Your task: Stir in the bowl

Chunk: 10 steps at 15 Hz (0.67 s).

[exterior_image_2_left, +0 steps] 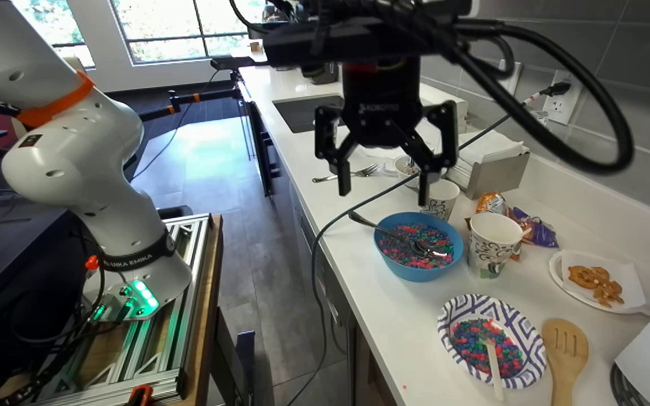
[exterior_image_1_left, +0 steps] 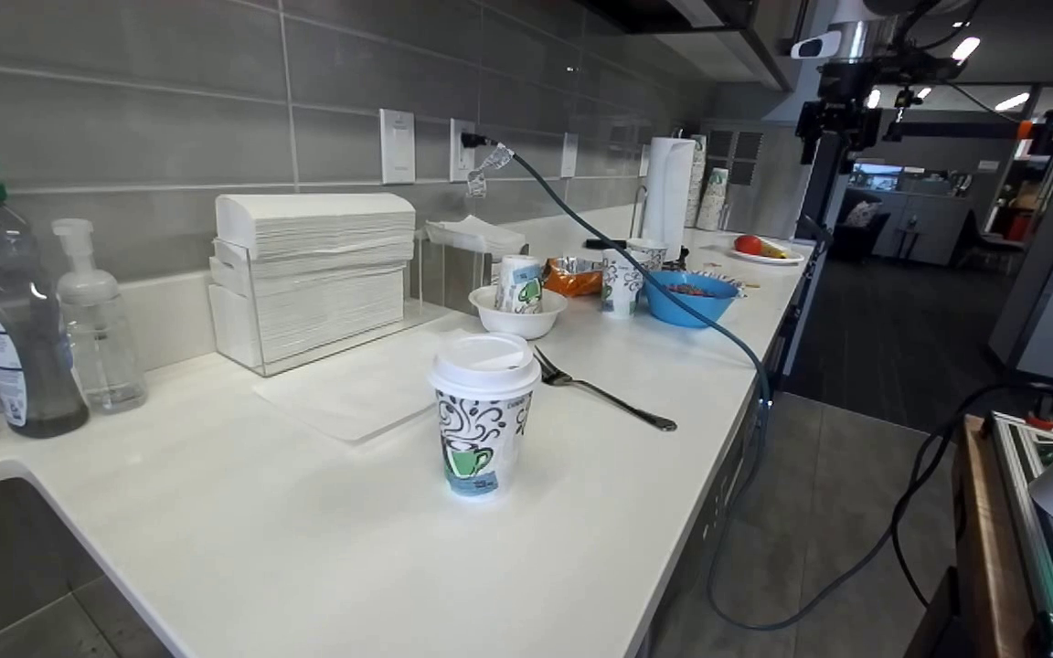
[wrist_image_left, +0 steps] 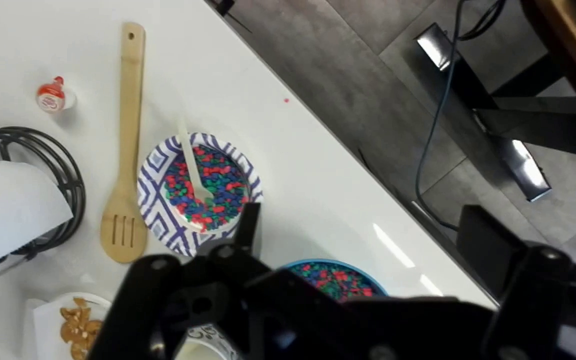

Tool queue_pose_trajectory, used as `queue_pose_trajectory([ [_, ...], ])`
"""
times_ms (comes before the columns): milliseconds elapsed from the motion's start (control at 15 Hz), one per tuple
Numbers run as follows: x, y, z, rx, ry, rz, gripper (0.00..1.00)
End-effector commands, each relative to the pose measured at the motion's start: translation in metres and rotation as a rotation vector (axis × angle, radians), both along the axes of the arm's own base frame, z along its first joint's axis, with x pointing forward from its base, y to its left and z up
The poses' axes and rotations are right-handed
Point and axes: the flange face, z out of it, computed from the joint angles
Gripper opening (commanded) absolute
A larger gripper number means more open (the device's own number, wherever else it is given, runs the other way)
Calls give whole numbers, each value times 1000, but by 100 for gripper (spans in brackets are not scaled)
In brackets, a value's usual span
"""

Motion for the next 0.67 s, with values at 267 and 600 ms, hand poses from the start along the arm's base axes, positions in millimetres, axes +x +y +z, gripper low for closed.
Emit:
queue_pose_trajectory([
  [267, 18, -54, -56, -39, 10, -79, 100],
  [600, 22, -46, -49, -46, -3, -63, 100],
])
